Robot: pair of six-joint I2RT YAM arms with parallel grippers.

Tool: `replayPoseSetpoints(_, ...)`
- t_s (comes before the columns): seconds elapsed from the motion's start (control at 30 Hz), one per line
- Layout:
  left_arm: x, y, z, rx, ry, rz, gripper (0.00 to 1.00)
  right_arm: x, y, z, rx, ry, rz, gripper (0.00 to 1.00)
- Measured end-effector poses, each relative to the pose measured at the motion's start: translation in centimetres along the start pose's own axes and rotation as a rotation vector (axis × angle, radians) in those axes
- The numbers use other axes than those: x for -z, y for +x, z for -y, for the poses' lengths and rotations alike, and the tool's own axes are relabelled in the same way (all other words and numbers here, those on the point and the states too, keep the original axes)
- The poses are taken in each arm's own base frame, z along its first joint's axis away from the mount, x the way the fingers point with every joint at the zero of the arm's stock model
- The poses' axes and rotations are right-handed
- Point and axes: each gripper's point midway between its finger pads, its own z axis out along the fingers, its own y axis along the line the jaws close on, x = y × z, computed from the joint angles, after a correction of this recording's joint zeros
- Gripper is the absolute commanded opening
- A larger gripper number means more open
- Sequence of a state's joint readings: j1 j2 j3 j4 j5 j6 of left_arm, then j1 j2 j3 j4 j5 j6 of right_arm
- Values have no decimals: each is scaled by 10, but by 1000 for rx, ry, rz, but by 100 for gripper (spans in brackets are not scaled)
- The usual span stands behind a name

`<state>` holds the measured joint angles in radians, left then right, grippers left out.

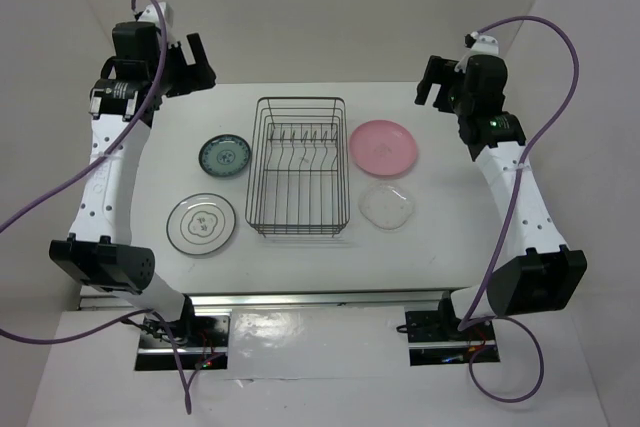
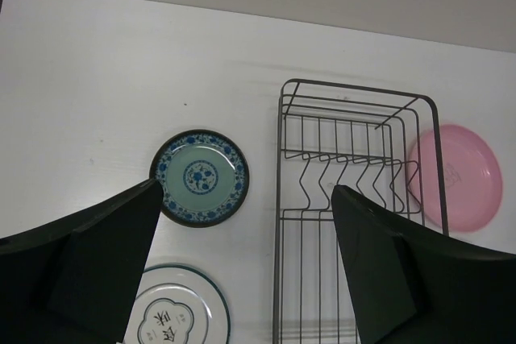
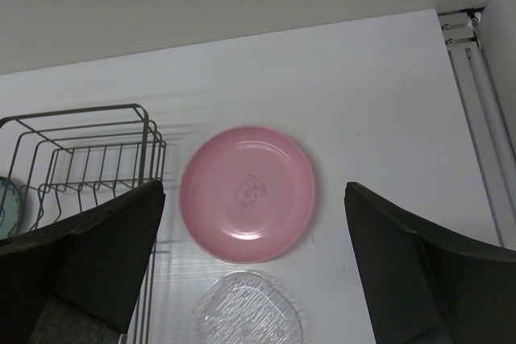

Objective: Load the plates into the dish rack

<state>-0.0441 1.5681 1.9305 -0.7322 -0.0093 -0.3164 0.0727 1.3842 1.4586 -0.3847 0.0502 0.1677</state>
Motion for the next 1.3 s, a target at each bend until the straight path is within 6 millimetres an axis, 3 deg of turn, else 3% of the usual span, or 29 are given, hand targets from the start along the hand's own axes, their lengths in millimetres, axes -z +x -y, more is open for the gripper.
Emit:
replayPoseSetpoints(0.4, -1, 1, -6, 1, -25, -1, 100, 0, 1, 0, 1, 6, 13, 100)
replayPoseSetpoints(0.57, -2, 3, -8, 3, -36, -5, 100, 1, 18, 5, -9, 20, 5, 100)
replayPoseSetpoints(0.67, -3, 6, -11, 2, -57, -9, 100, -1, 50, 9, -20, 18, -29, 100)
replayPoseSetpoints(0.87, 1, 6, -14, -3, -88, 1, 100, -5, 156, 10, -93, -23, -236, 100)
replayPoseSetpoints(1.0, 5, 3, -14, -4, -89, 14, 100, 1, 206, 1, -122, -24, -327, 100)
replayPoseSetpoints(1.17, 6, 3, -13, -3, -89, 17, 100, 15, 244, -1, -151, 14, -368, 98)
replayPoseSetpoints(1.3, 6, 3, -13, -3, -86, 15, 100, 23, 246, 8, -180, 70, -341, 96)
